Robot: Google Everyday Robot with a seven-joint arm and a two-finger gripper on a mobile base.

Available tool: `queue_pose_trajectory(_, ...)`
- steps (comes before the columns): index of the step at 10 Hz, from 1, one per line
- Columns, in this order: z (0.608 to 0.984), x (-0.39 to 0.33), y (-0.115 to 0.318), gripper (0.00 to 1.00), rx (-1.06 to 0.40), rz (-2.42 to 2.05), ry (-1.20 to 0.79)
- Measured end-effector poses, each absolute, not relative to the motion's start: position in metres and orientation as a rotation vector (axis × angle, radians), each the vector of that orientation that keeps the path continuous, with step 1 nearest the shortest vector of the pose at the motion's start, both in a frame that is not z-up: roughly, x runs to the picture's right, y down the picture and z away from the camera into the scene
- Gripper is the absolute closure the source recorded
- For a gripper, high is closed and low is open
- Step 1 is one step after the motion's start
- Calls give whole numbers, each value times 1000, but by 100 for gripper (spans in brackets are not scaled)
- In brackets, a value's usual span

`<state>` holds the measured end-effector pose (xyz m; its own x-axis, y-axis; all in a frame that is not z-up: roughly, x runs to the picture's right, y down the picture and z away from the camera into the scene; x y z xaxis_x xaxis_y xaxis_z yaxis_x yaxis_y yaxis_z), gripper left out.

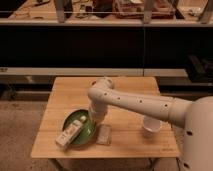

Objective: Drag the ceramic bowl in a circle

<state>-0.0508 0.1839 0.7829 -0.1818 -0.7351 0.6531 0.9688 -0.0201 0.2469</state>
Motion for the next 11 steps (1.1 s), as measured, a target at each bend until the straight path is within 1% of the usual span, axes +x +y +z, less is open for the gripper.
queue_pose_trajectory(3, 765, -71, 204, 100, -397, -1619, -839)
queue_pose_trajectory(7, 769, -131, 217, 100, -349, -1690, -962)
queue_pose_trajectory(9, 780, -163, 207, 100, -295, -1725, -998)
queue_pose_trajectory(11, 798, -191, 186, 100, -231, -1751, -1012)
